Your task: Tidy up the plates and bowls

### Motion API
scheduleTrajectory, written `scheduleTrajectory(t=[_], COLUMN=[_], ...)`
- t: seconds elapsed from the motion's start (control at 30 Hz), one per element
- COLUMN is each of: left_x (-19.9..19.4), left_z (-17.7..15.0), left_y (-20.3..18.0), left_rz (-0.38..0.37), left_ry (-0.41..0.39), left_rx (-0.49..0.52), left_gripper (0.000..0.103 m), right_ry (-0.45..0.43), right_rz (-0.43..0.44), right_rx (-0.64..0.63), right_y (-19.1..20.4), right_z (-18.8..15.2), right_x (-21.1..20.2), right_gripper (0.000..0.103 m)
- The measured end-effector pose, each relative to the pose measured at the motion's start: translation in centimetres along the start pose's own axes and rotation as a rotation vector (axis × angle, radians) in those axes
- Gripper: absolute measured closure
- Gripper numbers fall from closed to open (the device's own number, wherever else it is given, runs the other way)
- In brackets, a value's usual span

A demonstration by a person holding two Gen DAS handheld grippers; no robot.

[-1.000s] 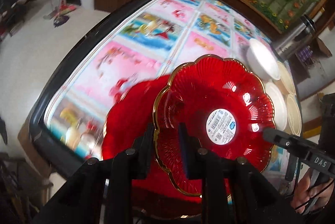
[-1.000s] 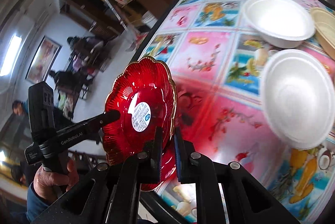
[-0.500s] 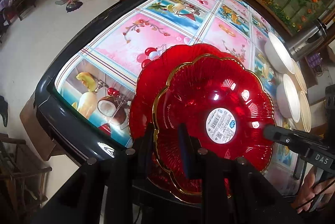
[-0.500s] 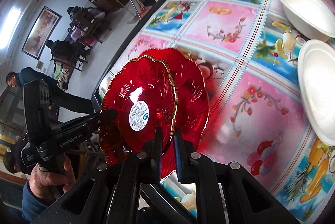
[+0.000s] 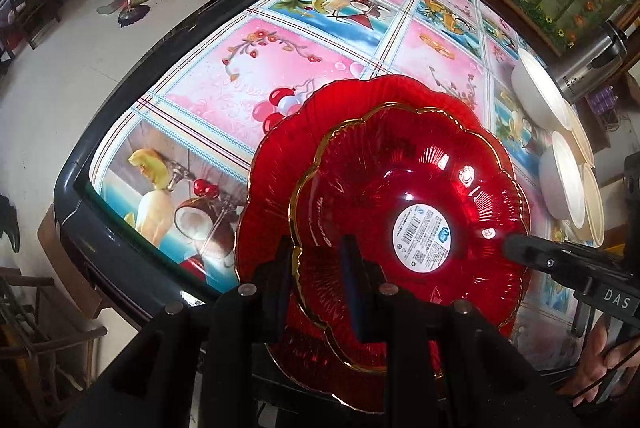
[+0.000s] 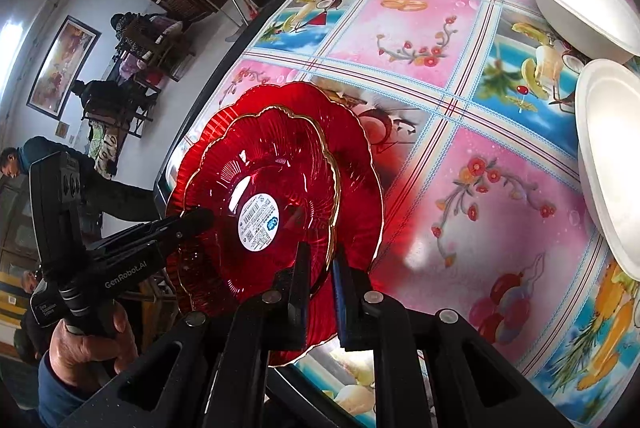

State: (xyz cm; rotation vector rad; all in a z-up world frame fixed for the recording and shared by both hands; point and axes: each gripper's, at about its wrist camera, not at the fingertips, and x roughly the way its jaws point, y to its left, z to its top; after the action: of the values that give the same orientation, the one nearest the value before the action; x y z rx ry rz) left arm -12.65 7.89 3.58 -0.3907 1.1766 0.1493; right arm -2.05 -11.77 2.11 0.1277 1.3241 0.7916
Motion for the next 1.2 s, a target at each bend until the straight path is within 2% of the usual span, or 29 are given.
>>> scheduleTrajectory(t=[0.07,0.23,0.37,0.43,0.6,0.77,0.87,1.03,1.2], left_x=[0.0,0.1,0.1,-0.2,-1.3,-2.2,-3.0,-4.1,-4.8], left_z=[0.0,0.3,0.3,0.3,0.5,0.6,0.5,0.6,0.3], left_y=[0.0,-0.5,-0.9,-0.9,-1.2,-1.1,-1.4,-3.2,-6.0], left_rz=[-0.003,-0.022,-0.022,-0.025,-0.012,-0.007,-0.013,-0.033,-0.064], left_ry=[-0.001,0.003,0.004,-0.003,-0.037,-0.054,-0.070,-0.093,-0.097], left_rx=[0.005,0.021,0.030,0.029,0.030,0.009,0.012,0.040,0.105], left_gripper=[0.077,0.063,0.058,0.051,0.038,0.037,0.036,0.036,0.036], right_ry=[-0.002,-0.004,-0.002,-0.002,0.000,-0.010,-0.049,-0.169,-0.291], right_rz=[0.000,0.005,0.007,0.008,0.017,0.022,0.041,0.036,-0.094], right_rx=[0.003,0.010,0.013,0.016,0.008,-0.011,-0.010,0.051,0.180], right_y=[0.1,0.3,0.1,0.0,0.0,0.3,0.1,-2.2,-7.7], right_z=[0.0,-0.1,-0.3,-0.4,-0.5,-0.8,-1.0,-1.0,-0.4], right_x=[0.1,0.2,0.0,-0.3,-0.9,-1.8,-3.1,-6.8,-10.5], right_gripper=[0.092,0.090,0.090,0.089,0.080,0.079,0.079,0.079,0.079])
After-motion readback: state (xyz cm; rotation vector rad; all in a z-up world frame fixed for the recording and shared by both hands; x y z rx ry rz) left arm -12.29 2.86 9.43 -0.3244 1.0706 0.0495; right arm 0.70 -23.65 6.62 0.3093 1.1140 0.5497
